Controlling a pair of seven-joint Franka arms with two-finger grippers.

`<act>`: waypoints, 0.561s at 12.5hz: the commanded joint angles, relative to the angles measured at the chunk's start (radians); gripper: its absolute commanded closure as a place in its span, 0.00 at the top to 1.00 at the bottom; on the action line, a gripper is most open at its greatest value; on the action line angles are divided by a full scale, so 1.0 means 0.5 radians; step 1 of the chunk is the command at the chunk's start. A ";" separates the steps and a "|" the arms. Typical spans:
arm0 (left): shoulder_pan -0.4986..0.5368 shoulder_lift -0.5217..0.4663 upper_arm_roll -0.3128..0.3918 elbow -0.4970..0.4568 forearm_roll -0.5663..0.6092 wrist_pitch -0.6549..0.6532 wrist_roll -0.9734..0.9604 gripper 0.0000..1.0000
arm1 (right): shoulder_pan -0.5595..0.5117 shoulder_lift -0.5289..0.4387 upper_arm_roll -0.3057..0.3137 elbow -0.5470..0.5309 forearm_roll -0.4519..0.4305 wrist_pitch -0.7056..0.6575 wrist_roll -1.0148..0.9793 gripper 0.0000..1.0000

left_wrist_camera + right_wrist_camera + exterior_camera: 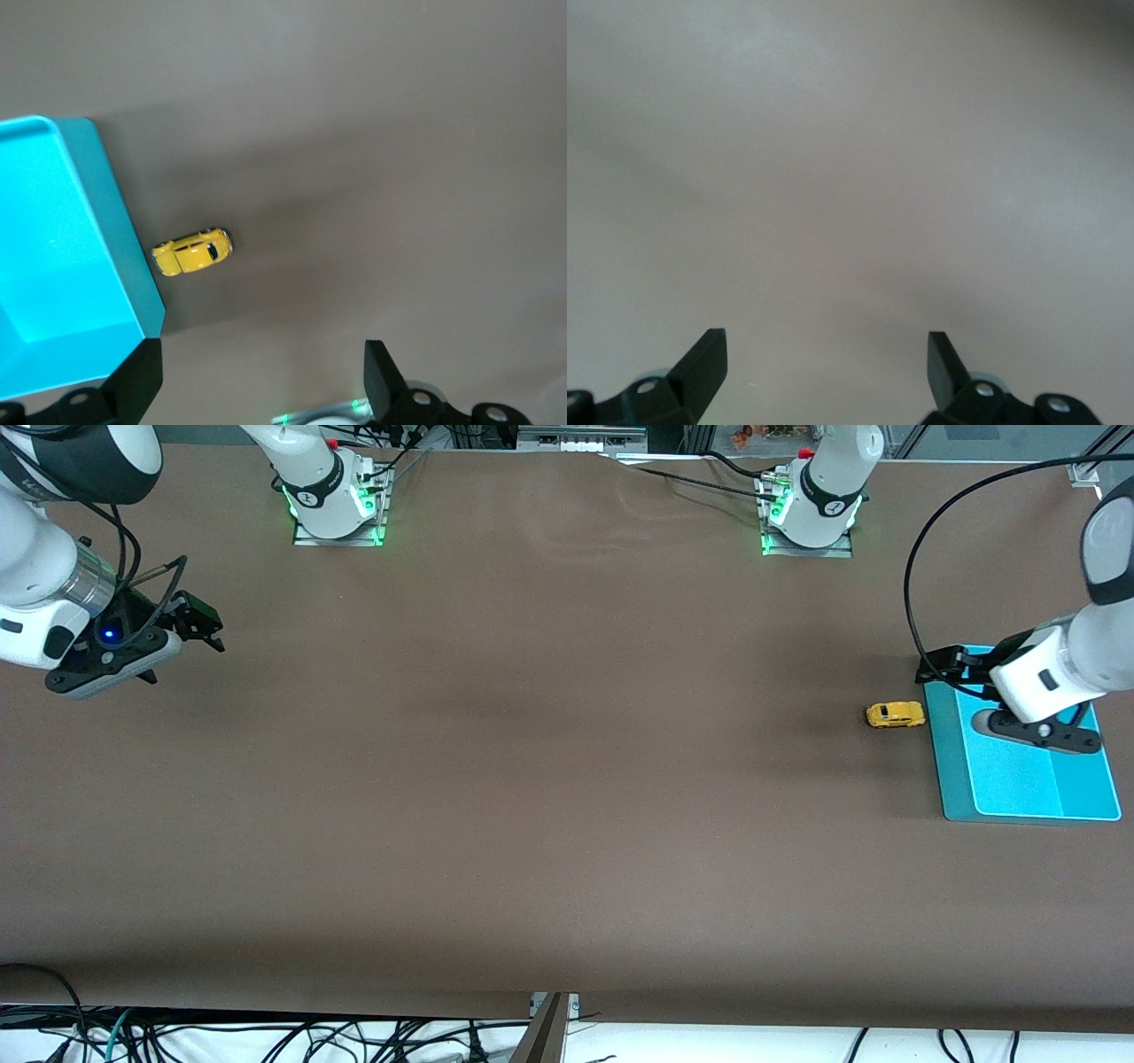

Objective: Wind and store yellow beetle car
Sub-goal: 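Lower the left gripper onto the car and close on it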

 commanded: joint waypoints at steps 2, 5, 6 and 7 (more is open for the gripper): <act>0.037 -0.082 0.001 -0.463 0.040 0.274 0.558 1.00 | 0.033 -0.072 -0.032 0.060 0.075 -0.150 0.479 1.00; 0.138 -0.137 -0.002 -0.843 0.196 0.777 1.121 1.00 | 0.030 -0.044 -0.032 0.231 0.093 -0.303 0.544 1.00; 0.150 -0.134 -0.002 -0.957 0.257 0.961 1.259 1.00 | 0.024 -0.044 -0.032 0.241 0.093 -0.310 0.547 1.00; 0.205 -0.140 -0.002 -1.134 0.315 1.224 1.409 1.00 | 0.024 -0.044 -0.032 0.241 0.093 -0.313 0.547 1.00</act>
